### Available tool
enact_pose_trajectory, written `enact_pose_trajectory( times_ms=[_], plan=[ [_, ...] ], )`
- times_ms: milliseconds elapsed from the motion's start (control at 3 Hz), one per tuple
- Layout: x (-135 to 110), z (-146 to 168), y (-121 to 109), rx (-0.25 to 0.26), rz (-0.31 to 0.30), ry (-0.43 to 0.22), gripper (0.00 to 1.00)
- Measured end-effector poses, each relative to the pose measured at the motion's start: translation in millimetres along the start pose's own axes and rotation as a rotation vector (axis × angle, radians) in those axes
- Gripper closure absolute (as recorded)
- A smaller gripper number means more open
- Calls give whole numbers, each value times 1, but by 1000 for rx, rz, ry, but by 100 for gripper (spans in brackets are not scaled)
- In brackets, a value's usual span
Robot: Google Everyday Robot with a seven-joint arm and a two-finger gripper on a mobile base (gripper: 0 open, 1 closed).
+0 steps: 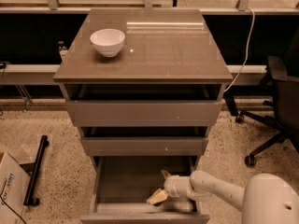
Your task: Pick orange from bottom drawer and place on counter
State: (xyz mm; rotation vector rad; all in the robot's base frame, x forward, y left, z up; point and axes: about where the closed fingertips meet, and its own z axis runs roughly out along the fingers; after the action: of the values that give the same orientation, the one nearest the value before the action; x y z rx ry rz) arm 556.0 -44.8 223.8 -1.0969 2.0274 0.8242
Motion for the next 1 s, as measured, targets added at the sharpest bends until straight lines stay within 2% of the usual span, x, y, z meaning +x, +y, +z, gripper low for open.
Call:
enact_pose_trajectory(
  times_ms=[667, 1000],
  plan=[
    [42, 15, -16, 81, 42, -3, 0],
    [57, 21, -20, 110, 60, 23, 0]
  ],
)
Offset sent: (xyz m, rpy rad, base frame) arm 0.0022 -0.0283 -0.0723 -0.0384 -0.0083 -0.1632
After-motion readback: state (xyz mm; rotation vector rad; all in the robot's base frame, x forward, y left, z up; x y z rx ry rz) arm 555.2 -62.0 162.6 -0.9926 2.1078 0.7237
